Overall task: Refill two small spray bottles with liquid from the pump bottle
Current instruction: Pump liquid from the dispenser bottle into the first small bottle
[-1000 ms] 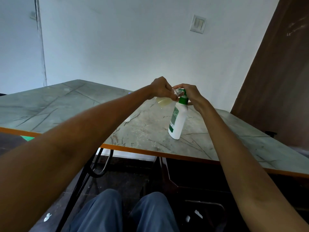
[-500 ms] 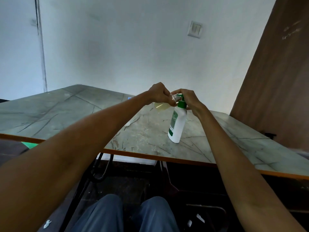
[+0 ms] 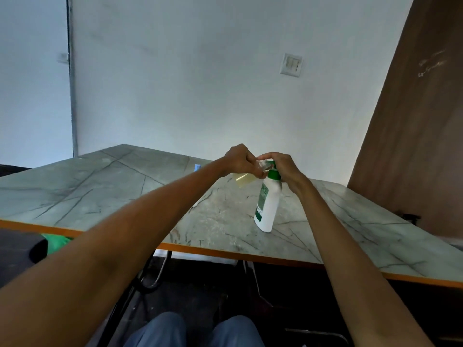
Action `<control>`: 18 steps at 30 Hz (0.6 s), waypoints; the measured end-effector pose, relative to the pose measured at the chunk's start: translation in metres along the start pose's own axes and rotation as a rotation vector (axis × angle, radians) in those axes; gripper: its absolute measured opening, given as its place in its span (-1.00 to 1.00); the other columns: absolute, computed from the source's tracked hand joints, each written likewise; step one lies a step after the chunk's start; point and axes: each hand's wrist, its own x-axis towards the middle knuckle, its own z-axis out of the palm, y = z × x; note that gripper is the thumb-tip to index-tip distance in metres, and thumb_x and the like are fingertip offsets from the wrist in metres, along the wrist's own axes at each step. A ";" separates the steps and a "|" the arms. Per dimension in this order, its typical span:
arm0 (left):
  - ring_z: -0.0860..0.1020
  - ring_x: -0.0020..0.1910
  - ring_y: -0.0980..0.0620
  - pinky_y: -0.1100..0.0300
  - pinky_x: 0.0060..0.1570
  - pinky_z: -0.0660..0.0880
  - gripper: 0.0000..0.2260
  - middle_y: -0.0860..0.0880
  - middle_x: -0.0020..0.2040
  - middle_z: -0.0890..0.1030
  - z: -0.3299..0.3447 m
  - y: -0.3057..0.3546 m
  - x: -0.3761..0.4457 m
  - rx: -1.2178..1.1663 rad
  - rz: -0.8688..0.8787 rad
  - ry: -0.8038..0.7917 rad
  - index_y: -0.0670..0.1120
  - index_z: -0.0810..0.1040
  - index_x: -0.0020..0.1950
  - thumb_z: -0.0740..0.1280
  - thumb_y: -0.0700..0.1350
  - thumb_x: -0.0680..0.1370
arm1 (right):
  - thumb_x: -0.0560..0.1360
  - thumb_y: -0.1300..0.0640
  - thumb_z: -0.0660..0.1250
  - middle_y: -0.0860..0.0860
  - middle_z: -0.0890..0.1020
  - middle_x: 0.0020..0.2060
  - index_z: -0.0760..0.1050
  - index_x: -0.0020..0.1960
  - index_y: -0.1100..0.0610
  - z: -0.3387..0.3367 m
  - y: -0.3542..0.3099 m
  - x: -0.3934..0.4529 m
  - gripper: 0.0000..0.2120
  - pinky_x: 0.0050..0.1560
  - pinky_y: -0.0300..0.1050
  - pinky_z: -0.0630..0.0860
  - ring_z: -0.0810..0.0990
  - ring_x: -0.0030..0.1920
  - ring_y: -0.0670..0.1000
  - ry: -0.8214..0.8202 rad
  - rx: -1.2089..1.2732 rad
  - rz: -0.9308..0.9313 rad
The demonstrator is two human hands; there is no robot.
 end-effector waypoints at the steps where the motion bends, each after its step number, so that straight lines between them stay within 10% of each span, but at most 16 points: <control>1: 0.42 -0.27 0.17 0.34 -0.31 0.31 -0.69 0.01 -0.29 0.57 0.000 0.001 0.001 -0.002 0.002 0.001 -0.19 0.69 -0.02 0.56 -0.12 0.29 | 0.53 0.28 0.10 0.08 0.58 -0.01 0.60 -0.01 0.17 -0.001 -0.001 0.001 -0.71 -0.14 -0.22 0.50 0.54 -0.01 0.05 -0.001 -0.009 0.010; 18: 0.47 -0.16 0.10 0.33 -0.28 0.36 -0.70 0.01 -0.25 0.60 -0.002 0.004 0.000 -0.013 0.002 0.000 -0.16 0.68 -0.01 0.55 -0.12 0.30 | 0.52 0.32 0.06 0.12 0.59 0.00 0.60 0.03 0.25 -0.002 0.001 0.008 -0.67 -0.08 -0.18 0.54 0.57 -0.16 -0.01 0.047 -0.042 -0.036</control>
